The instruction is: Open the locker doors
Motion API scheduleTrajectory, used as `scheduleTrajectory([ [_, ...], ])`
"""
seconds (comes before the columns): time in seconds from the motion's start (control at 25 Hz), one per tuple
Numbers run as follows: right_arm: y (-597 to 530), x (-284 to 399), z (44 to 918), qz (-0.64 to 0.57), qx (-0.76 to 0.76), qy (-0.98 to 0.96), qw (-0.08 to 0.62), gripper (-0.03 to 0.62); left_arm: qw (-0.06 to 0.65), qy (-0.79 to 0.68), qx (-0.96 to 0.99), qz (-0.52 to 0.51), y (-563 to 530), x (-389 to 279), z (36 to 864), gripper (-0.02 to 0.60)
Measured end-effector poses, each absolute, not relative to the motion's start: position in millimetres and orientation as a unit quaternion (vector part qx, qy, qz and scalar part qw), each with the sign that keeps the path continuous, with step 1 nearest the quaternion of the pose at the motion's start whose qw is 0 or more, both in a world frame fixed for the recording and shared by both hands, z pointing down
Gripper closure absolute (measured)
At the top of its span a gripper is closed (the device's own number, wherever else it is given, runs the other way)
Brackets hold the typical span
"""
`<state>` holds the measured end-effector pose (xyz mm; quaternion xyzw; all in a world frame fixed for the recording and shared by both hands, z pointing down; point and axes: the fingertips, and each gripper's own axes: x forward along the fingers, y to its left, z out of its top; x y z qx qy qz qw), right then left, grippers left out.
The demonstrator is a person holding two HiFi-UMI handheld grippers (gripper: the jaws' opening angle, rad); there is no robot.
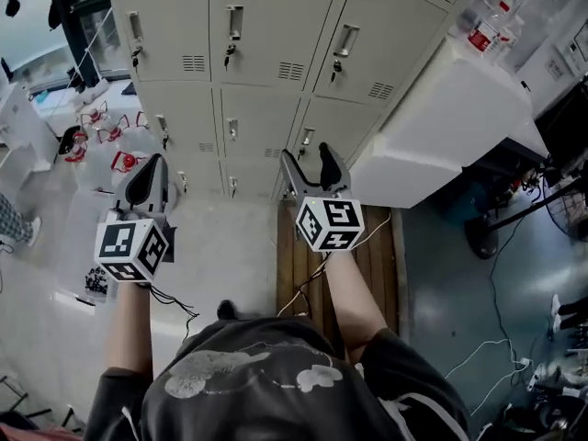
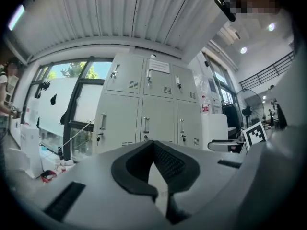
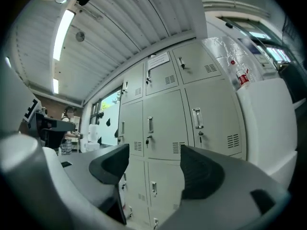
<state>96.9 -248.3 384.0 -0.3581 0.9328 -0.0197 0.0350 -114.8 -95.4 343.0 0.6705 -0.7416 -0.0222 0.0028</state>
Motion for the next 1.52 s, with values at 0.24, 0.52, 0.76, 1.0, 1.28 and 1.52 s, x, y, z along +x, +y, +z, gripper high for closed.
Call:
scheduleTrajectory([
  [0.24, -271, 70, 362, 0.012, -0.412, 0.91, 0.035, 0.273, -0.015, -0.706, 0.708, -0.02, -143, -167, 319, 0.574],
  [0.52, -287, 76, 328, 0.027, -0.432, 0.901, 0.035, 0.273, -0.034, -0.678, 0.734, -0.025, -187, -177, 304, 0.572],
  [0.76, -320, 84, 270, 0.059, -0.437, 0.895, 0.062, 0.273, -0.057, -0.653, 0.754, -0.035, -222, -163, 269, 0.574],
  [1.0, -359, 82, 208, 0.095, -0.424, 0.896, 0.092, 0.273, -0.077, -0.645, 0.759, -0.044, -263, -147, 228, 0.572],
  [1.28, -399, 86, 119, 0.195, -0.408, 0.882, 0.131, 0.273, -0.115, -0.633, 0.764, -0.056, -321, -121, 171, 0.574],
  [1.52, -437, 103, 44, 0.228, -0.403, 0.87, 0.168, 0.273, -0.154, -0.628, 0.76, -0.065, -355, -106, 117, 0.572],
])
